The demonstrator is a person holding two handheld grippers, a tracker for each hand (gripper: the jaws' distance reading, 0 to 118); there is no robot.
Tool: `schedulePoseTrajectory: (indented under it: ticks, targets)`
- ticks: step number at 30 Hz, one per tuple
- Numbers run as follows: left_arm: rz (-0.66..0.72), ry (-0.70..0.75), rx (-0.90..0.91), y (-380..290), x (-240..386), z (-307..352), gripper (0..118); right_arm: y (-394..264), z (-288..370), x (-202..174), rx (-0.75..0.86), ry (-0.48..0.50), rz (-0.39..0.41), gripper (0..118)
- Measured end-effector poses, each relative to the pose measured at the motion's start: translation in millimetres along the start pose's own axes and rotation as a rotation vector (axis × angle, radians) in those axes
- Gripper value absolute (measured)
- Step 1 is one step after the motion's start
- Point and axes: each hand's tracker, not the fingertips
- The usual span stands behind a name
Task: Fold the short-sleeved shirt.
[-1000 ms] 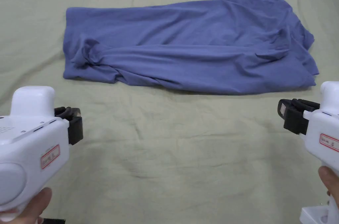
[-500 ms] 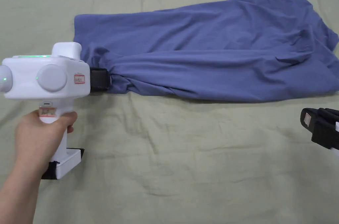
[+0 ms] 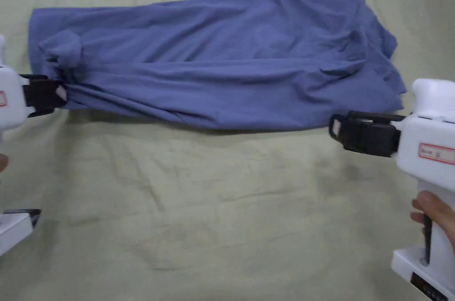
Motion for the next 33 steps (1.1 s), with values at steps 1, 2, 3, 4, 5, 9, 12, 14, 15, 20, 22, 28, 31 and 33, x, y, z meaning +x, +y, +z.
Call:
schedulePoseTrajectory:
  ticks: [1,2,3,4,5,9,12,14,15,20,22,28,31,33]
  targets:
    - [-0.003,0.008,0.000,0.6,-2.3,1.5,6,4.0,-11.7,12.6,-0.036,0.001,-0.003,118]
    - [-0.004,0.011,-0.002,0.6,-3.1,0.8,6,6.4,-21.8,14.2,-0.008,-0.012,-0.013,118]
    - [-0.008,0.014,-0.009,1.4,0.1,-1.0,6,11.4,-35.8,23.1,-0.038,-0.037,-0.030,118]
    - [-0.011,0.016,-0.019,1.0,-0.1,-2.2,6,14.1,-52.8,31.6,-0.070,-0.068,-0.029,118]
    - [-0.012,0.018,-0.026,-0.1,-0.3,-4.2,6,15.2,-68.4,37.9,-0.084,-0.105,-0.019,118]
    - [-0.025,0.039,-0.049,-4.5,6.9,-9.7,6,39.8,-83.7,69.0,-0.135,-0.105,-0.048,104]
    - [-0.038,0.050,-0.063,-5.9,7.2,-13.7,6,43.6,-66.8,60.4,-0.101,-0.098,0.009,66]
    - [-0.035,0.040,-0.062,-7.1,6.9,-11.1,6,42.2,-53.7,54.8,-0.059,-0.095,0.048,18]
    - [-0.031,0.030,-0.060,-6.3,6.5,-11.1,6,42.2,-48.4,54.3,-0.051,-0.048,0.023,17]
    - [-0.046,0.018,-0.047,-3.2,6.3,6.3,6,43.5,-24.4,47.2,-0.030,-0.061,0.092,17]
    - [-0.055,0.009,-0.034,-2.9,5.4,18.6,6,43.5,-9.9,47.9,-0.010,-0.034,0.091,17]
    - [-0.074,-0.012,-0.042,-24.9,0.8,56.4,6,23.0,25.4,51.0,-0.019,-0.015,0.105,17]
    - [-0.079,0.002,-0.082,-53.3,-0.4,62.7,6,-3.0,27.6,50.6,-0.052,-0.014,0.090,17]
    - [-0.070,0.018,-0.113,-72.6,-0.8,62.2,6,-20.7,25.0,51.6,-0.078,-0.014,0.078,17]
